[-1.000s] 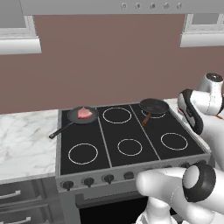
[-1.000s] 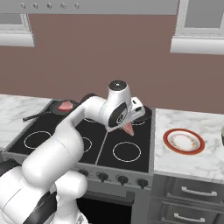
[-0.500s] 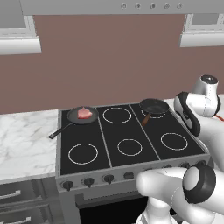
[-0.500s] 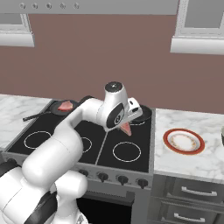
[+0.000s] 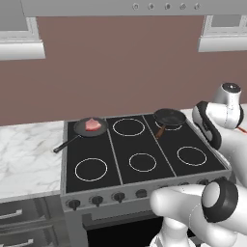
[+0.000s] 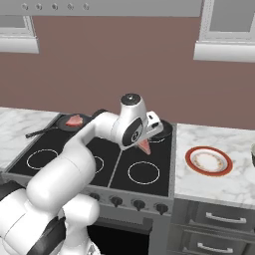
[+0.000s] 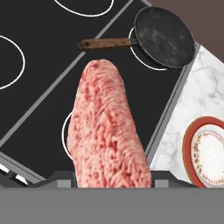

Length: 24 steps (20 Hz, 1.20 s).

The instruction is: Place one of the steaks on the plate and the other in the bowl. Then place the bowl in the fridge.

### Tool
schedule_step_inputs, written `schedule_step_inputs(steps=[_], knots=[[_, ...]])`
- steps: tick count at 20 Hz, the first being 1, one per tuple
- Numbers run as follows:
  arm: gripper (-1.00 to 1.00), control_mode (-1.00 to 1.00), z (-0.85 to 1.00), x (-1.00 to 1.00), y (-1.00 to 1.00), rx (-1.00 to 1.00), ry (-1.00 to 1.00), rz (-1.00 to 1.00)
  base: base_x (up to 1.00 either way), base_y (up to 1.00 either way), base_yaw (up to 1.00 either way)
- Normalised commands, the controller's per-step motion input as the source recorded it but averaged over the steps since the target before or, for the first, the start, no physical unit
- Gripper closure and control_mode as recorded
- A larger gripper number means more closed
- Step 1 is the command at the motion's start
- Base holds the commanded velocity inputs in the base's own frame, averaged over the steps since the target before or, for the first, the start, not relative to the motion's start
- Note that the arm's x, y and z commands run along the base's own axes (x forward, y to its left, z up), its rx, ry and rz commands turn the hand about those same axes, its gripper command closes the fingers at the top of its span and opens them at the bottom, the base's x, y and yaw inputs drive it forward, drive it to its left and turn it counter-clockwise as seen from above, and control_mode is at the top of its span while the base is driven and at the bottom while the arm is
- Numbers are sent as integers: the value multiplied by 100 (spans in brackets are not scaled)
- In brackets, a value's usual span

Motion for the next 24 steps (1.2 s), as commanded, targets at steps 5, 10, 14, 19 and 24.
schedule_step_inputs(steps=[5,10,14,19,24], knots=[[100,100,0,0,0,0,0,0,9,-73,8],[100,100,0,0,0,0,0,0,13,-79,9],[100,100,0,0,0,0,0,0,22,-56,9],[100,-100,0,0,0,0,0,0,8,-4,1],[100,-100,-2,30,1,0,0,0,0,0,0]])
